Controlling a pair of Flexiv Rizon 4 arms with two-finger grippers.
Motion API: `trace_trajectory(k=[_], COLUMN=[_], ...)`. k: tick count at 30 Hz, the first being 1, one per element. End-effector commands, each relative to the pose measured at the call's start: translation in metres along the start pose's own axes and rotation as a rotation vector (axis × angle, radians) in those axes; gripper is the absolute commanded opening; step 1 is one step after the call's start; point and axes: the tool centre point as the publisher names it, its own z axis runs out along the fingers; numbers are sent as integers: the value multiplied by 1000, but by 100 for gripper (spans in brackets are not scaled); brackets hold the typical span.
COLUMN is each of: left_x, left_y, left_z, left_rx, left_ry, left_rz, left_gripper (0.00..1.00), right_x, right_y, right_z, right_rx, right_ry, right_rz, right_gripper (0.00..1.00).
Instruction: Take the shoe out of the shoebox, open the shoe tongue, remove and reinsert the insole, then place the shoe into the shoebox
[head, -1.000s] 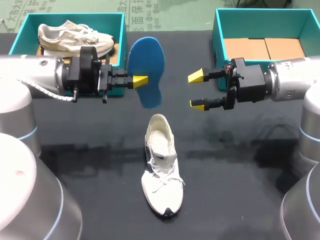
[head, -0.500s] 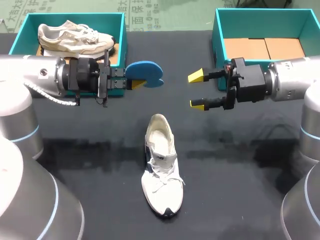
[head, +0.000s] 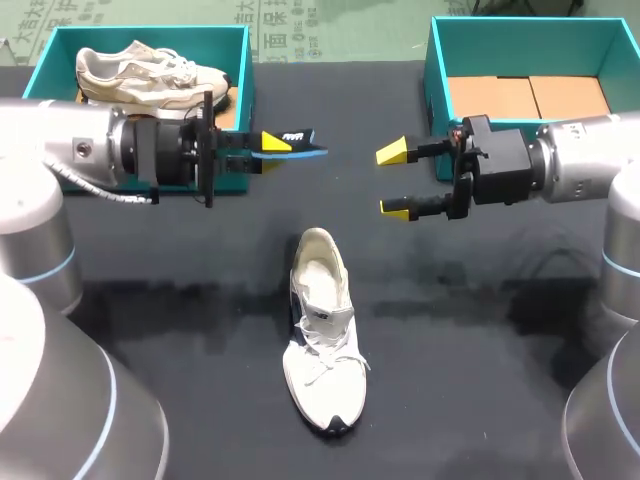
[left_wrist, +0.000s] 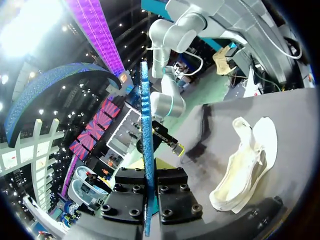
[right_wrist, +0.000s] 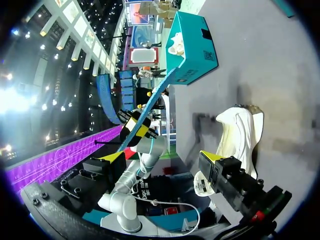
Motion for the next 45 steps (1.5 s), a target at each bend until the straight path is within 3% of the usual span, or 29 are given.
trace_trajectory(k=[1,12,17,22,25,45], left_x=[2,2,6,10,15,24], left_y=[-3,-3,-11,-3,-1,7], left_z=[-1,-1,3,7,8,14], left_rx=[-6,-6,-50,-41,-90,-107], left_ry=[-3,-3,31,19,-1,20], left_rz=[1,1,303,450,690,765], left_gripper=[0,0,0,0,0,0], right_x=[0,0,0,0,0,0], right_y=[0,0,0,0,0,0], right_z=[2,2,2,2,2,2], right_rx=[-1,-1,-1,-1,-1,-1], right_ry=[-2,-2,-2,-2,-2,-2], right_rz=[0,0,0,0,0,0], right_gripper=[100,100,100,100,100,100])
